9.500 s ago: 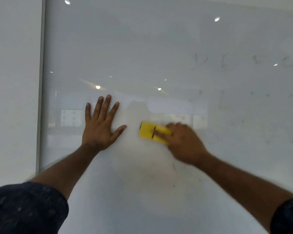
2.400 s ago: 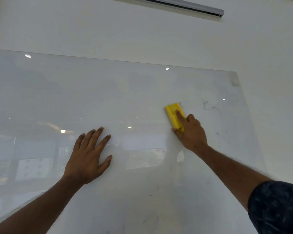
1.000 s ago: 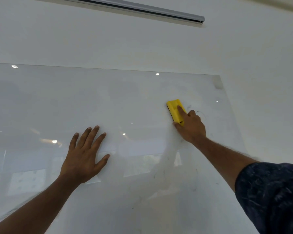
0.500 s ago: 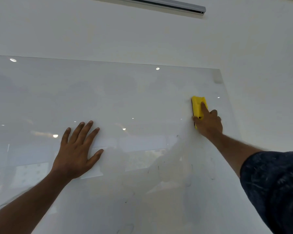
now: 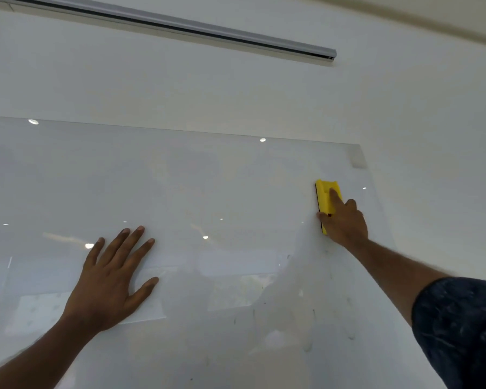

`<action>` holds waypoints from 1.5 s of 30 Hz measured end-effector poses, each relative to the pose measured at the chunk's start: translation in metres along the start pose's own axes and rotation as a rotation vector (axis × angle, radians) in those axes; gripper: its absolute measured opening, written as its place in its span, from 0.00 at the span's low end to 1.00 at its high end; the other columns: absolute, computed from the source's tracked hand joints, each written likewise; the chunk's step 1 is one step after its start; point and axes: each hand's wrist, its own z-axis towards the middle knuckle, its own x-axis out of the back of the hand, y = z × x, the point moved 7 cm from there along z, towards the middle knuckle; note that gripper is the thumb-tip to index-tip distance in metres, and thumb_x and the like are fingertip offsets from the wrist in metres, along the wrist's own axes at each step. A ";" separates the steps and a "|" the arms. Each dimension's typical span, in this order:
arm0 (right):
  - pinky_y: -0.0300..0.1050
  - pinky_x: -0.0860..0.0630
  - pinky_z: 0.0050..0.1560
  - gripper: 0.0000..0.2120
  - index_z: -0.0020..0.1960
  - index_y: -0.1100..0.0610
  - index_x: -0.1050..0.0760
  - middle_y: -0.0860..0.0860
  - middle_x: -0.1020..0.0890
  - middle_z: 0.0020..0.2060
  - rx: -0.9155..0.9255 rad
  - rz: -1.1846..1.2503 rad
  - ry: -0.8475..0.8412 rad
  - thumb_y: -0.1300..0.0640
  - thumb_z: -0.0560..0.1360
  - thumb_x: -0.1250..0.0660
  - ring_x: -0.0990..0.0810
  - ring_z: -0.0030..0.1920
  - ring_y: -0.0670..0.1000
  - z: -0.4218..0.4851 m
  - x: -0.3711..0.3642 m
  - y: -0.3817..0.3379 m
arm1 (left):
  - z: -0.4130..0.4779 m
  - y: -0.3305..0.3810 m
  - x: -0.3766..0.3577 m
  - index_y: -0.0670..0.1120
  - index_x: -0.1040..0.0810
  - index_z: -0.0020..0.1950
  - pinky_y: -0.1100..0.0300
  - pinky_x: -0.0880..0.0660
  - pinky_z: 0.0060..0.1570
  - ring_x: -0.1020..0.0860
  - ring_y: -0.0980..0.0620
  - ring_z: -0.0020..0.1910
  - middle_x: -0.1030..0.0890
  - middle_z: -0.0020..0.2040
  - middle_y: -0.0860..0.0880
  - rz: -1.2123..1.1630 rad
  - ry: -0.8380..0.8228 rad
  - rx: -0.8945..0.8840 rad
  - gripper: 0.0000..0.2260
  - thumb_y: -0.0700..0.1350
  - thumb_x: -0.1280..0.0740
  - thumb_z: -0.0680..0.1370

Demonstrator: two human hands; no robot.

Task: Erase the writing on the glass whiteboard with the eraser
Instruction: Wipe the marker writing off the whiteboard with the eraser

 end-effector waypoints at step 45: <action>0.56 0.24 0.48 0.34 0.77 0.46 0.47 0.60 0.31 0.53 0.027 0.016 0.033 0.42 0.76 0.37 0.25 0.49 0.65 -0.146 -0.038 0.010 | -0.033 -0.005 -0.002 0.49 0.41 0.81 0.39 0.49 0.78 0.46 0.47 0.81 0.45 0.82 0.48 -0.044 -0.078 -0.032 0.34 0.66 0.49 0.78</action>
